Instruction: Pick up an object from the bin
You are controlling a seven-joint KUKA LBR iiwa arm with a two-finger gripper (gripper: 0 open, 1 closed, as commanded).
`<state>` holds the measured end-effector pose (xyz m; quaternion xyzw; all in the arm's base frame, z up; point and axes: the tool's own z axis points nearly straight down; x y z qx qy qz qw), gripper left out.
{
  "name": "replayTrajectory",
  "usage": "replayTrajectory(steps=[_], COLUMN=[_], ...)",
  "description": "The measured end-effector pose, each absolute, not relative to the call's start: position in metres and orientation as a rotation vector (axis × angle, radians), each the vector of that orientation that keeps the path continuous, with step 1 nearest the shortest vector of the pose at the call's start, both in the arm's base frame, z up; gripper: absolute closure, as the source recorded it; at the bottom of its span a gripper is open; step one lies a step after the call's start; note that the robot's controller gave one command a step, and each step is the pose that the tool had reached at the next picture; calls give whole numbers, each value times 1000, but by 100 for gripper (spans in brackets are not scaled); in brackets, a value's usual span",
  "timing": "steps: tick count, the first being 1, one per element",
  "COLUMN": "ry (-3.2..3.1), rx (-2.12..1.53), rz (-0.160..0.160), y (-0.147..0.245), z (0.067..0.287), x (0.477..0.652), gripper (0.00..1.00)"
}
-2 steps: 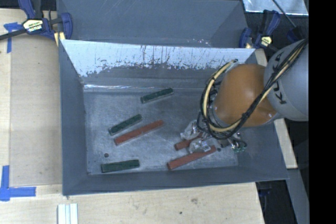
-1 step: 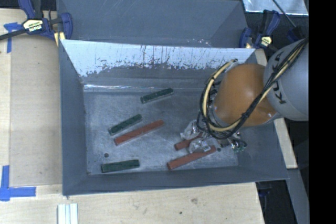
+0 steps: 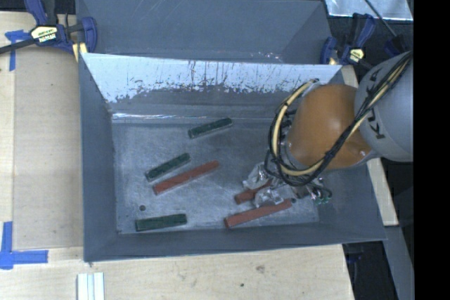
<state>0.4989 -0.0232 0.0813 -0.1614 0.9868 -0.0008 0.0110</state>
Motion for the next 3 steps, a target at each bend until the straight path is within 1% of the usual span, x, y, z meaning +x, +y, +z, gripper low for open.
replayTrajectory(steps=[1,3], ry=[3102,3098], rx=[-507,-504], rz=[2,-1], y=[-24,-24], z=[98,139], x=[494,496], gripper=[100,100])
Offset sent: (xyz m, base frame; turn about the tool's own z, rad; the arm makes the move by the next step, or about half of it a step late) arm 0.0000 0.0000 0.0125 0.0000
